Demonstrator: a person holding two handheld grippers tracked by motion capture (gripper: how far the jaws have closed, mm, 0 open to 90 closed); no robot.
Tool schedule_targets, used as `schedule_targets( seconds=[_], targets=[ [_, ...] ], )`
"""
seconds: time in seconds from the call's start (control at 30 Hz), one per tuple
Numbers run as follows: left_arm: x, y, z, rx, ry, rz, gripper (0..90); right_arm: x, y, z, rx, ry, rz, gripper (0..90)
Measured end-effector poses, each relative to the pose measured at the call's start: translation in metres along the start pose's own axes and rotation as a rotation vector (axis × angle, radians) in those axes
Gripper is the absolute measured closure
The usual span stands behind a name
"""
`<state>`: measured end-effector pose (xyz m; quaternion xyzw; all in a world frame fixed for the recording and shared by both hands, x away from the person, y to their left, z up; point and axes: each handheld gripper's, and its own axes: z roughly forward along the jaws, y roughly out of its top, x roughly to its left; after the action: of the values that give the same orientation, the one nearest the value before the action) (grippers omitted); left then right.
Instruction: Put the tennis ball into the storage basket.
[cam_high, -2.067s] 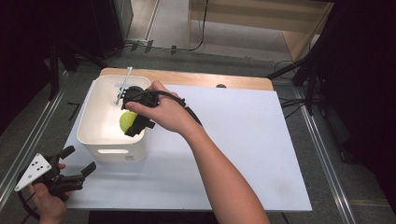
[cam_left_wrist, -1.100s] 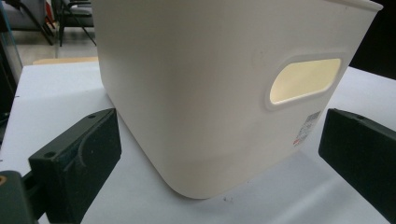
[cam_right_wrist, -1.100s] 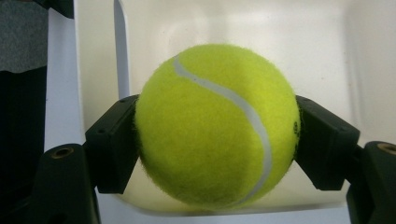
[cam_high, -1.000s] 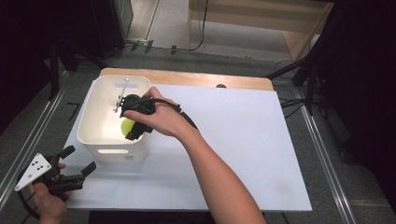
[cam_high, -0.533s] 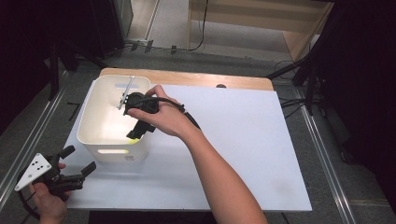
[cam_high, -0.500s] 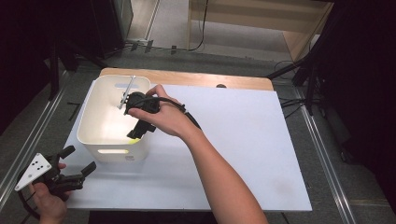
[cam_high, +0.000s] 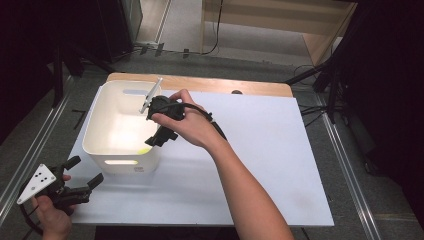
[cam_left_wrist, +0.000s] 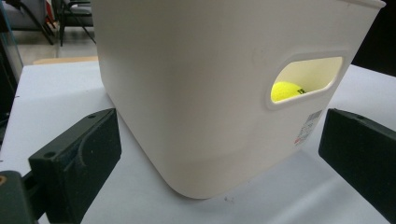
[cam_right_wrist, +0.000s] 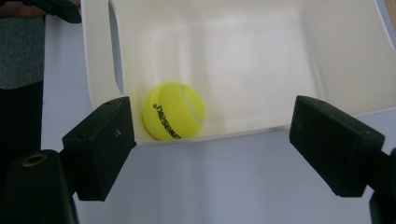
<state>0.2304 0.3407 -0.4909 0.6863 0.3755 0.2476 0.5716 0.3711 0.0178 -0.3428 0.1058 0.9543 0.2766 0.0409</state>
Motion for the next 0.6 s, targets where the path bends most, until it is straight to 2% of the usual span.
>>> schedule_targets(
  seconds=[0.23, 0.4, 0.6],
  targets=[
    [0.0, 0.0, 0.0, 0.005, -0.001, 0.008, 0.0, -0.001, -0.016, -0.007, -0.017, -0.011, 0.037, 13.4],
    [0.0, 0.0, 0.0, 0.004, 0.003, 0.004, 0.0, -0.002, -0.026, -0.011, -0.027, -0.013, 0.04, 13.4],
    [0.0, 0.0, 0.0, 0.01, 0.0, 0.011, 0.0, -0.003, -0.04, -0.016, -0.038, -0.029, 0.065, 13.4]
  ],
)
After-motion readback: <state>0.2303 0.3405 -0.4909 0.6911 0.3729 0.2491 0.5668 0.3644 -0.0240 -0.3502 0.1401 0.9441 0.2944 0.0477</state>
